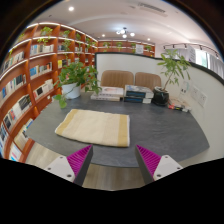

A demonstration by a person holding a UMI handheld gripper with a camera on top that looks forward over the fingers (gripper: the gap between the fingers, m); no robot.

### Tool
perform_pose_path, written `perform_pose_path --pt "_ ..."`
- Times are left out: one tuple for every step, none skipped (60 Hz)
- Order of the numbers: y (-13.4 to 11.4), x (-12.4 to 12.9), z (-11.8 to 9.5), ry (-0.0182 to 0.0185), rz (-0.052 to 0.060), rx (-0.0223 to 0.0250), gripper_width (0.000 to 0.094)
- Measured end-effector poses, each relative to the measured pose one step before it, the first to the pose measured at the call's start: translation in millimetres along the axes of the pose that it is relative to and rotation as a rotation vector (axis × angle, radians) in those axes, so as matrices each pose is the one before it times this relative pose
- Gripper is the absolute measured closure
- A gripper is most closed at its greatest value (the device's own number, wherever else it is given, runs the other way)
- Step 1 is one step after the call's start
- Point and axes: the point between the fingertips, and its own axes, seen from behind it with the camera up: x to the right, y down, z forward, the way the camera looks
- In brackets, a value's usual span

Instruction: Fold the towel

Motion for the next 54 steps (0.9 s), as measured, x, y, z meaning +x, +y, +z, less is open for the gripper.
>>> perform_pose_path --pt "-1.5 -13.97 7.99 -0.01021 -0.005 -0.00702 0.0084" --pt "-0.65 -13.51 7.49 -0.00921 -0.0046 -0.0071 0.0085" --pt "-0.33 -12.66 7.24 -0.00746 -0.0044 -0.00631 0.0086" --pt "-2.75 -12.69 7.67 -0.0084 -0.0042 -0.00457 0.0084" --pt "-1.54 -12.07 7.45 -0.00695 -0.0042 -0.0017 0.0082" --pt "-2.67 -12.26 7.96 -0.0081 -0.0041 -0.00007 0.008" --pt "-3.79 -11.67 8.28 -0.0078 -0.0032 -0.00026 0.0072" --pt "-1.87 -10.77 7.94 -0.00489 -0.0016 -0.00034 0.0067" --pt "-3.69 -11.39 8.76 -0.00881 -0.0004 -0.00096 0.0069" --pt "-3.14 -10.59 8.9 -0.00678 0.0011 -0.00205 0.0075" --pt "-2.72 -10.16 9.07 -0.00523 0.0016 -0.00409 0.0078" --pt "-3.0 -9.64 8.69 -0.00278 0.0021 -0.00434 0.0083" --pt "-2.76 -8.62 9.1 -0.00208 0.002 -0.00408 0.0084" --pt "-2.34 -8.25 9.05 0.00076 0.0017 -0.00397 0.0083" --pt "-3.78 -7.65 9.44 0.0005 0.0012 -0.00562 0.0084" --pt "-2.97 -6.69 9.27 0.00233 0.0008 -0.00523 0.0085" --pt "-3.11 -6.48 9.18 0.00221 0.0005 -0.00372 0.0083" --pt "-3.62 -5.91 9.23 0.00216 0.0 -0.0026 0.0085" --pt "-3.45 -6.29 8.76 0.00285 -0.0004 -0.00167 0.0089" --pt "-3.72 -4.76 8.4 0.00315 -0.0017 -0.00057 0.0094" --pt "-3.65 -4.69 8.55 0.00385 -0.0031 0.00069 0.0105" --pt "-3.79 -4.38 8.32 0.00497 -0.0039 0.00142 0.0121" --pt "-3.09 -3.16 8.34 0.00654 -0.0045 0.00071 0.0133" --pt "-2.39 -2.48 7.83 0.00858 -0.005 -0.00076 0.0148" --pt "-2.04 -1.77 7.35 0.00952 -0.005 -0.00269 0.0163" --pt "-1.24 -1.8 6.71 0.00946 -0.0044 -0.00468 0.0184" --pt "-1.14 -1.52 6.64 0.01015 -0.0027 -0.0051 0.0214" --pt "-1.06 -1.23 5.74 0.0107 -0.0014 -0.00354 0.0247" --pt "-1.06 -1.36 5.53 0.00745 -0.0011 -0.00192 0.0277" --pt "-0.54 -1.96 5.25 0.00479 -0.0011 -0.00318 0.0303" --pt "0.73 -2.09 4.74 0.00232 -0.0009 -0.00706 0.0322" --pt "1.85 -1.95 4.51 0.00173 -0.001 -0.01138 0.0335" --pt "2.48 -1.53 3.8 0.00161 -0.0007 -0.01316 0.0345" --pt "3.11 -0.95 3.67 0.00463 -0.0003 -0.01467 0.0351" --pt "0.36 -1.42 1.08 -0.00094 0.0022 0.00056 0.0355" --pt "-6.16 0.06 2.26 0.00533 0.011 0.02599 0.0389" --pt "1.41 2.05 1.47 0.01382 0.0051 0.00029 0.0431" --pt "2.5 0.73 0.28 0.00937 -0.0002 -0.01192 0.0476" --pt "-1.54 -0.95 0.02 -0.00037 0.0053 0.00756 0.0501" --pt "1.43 -0.15 -0.46 0.00335 0.0032 -0.0038 0.0524" --pt "1.11 -0.16 -0.3 0.00092 0.0027 -0.00393 0.0548" --pt "-0.15 0.5 -0.16 0.00249 0.0071 0.00026 0.059" --pt "-0.32 4.81 -0.55 0.00219 0.0083 -0.00399 0.0642" --pt "0.75 2.58 -0.4 0.0096 0.0101 -0.00147 0.0666" --pt "-0.14 4.35 0.17 0.01336 0.0084 0.001 0.0775" --pt "0.23 4.62 0.21 0.01527 0.0071 0.00156 0.0845" --pt "-0.83 3.03 0.0 0.01081 0.0054 0.00515 0.0895" --pt "-0.41 -0.19 0.13 -0.00242 0.0066 0.00387 0.0899" --pt "0.05 -0.84 -0.16 -0.00488 0.0061 -0.00006 0.09" --pt "1.15 -3.77 0.17 -0.00036 0.0027 0.0011 0.09" --pt "-1.27 0.56 2.14 -0.00093 -0.0022 -0.00417 0.0901" --pt "1.1 1.84 -1.81 -0.00733 -0.0058 -0.00372 0.09" --pt "0.55 -0.15 -0.5 -0.00365 -0.0103 -0.00523 0.0901" --pt "0.48 -0.1 -0.38 -0.00342 -0.0121 -0.00598 0.0901"
